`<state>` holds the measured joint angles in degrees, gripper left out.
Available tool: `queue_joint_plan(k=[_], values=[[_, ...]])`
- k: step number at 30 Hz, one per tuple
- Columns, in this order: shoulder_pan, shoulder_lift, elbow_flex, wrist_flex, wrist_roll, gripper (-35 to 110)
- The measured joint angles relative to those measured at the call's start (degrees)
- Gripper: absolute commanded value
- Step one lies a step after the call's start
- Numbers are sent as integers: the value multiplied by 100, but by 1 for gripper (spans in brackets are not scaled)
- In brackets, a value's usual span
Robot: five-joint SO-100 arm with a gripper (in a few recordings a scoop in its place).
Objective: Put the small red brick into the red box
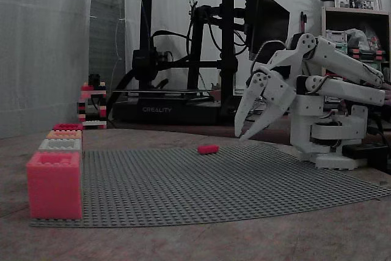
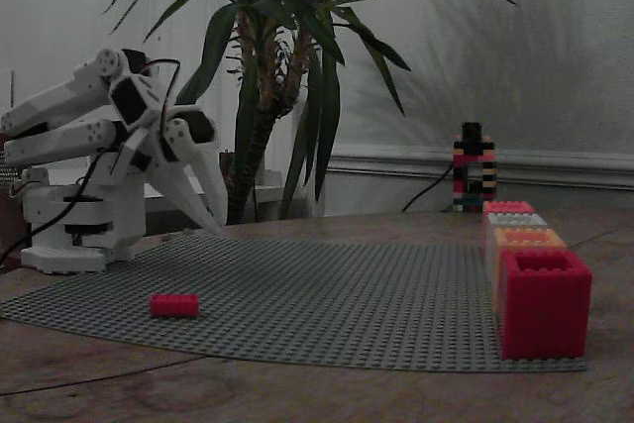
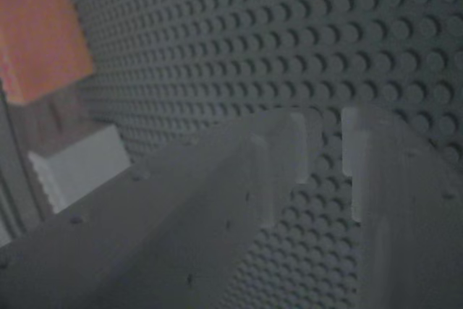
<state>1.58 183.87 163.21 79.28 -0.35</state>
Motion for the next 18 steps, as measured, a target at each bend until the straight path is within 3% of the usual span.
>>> queue_joint_plan(k=[18], values=[[9,-264,70,-158,114,0]])
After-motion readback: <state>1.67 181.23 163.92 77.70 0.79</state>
